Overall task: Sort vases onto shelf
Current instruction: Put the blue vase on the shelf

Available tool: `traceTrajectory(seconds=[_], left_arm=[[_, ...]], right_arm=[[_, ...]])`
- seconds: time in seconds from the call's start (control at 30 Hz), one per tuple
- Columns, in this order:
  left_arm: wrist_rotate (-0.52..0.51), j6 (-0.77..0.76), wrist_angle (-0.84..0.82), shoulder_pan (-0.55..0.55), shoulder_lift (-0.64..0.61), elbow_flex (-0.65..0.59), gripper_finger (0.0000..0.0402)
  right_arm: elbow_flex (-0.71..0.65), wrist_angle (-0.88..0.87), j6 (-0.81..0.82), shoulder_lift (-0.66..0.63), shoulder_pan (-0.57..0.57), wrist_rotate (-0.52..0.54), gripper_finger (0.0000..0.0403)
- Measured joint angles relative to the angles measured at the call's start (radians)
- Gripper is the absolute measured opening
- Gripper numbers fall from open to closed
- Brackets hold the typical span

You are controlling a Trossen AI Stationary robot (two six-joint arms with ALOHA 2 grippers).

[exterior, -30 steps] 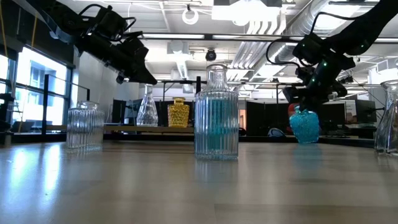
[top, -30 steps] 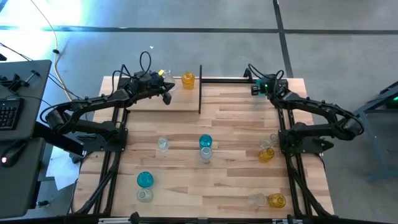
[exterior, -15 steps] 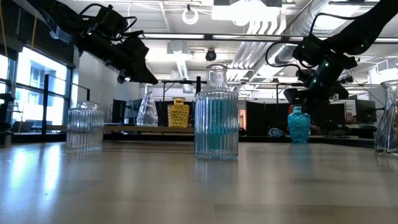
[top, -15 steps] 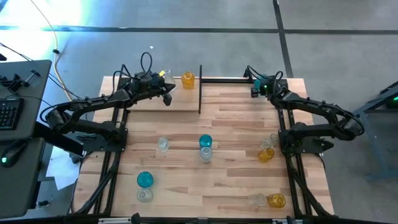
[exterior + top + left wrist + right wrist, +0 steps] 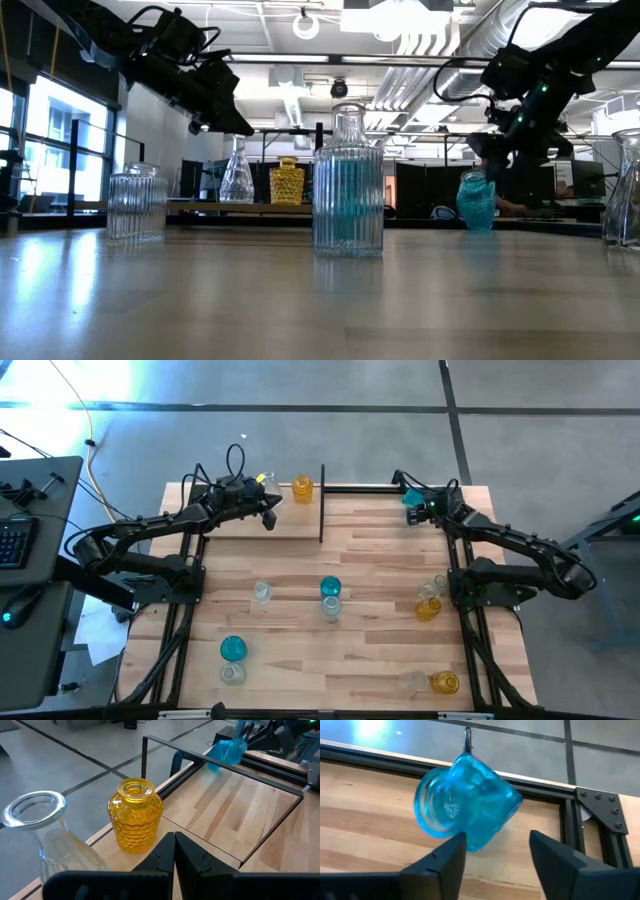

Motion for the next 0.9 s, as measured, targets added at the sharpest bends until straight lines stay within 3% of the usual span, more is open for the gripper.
traceTrajectory(seconds=[0.17,0.4,0.6,0.9], left_arm=[[0.007,-0.004,0.000,0.000,0.000,0.000,0.0000],[0.033,0.000,-0.002,0.000,0.000,0.000,0.0000],[0.061,0.021,-0.002,0.000,0.000,0.000,0.0000],[0.063,0.051,-0.004,-0.027,0.000,0.000,0.0000]], right_arm=[[0.001,-0.030,0.027,-0.027,0.000,-0.039,0.0244],[0.001,-0.035,-0.001,-0.027,0.000,-0.106,0.0247],[0.027,-0.007,-0.234,-0.022,0.052,-0.193,0.0247],[0.236,-0.134,-0.624,0.102,0.209,-0.214,0.0248]])
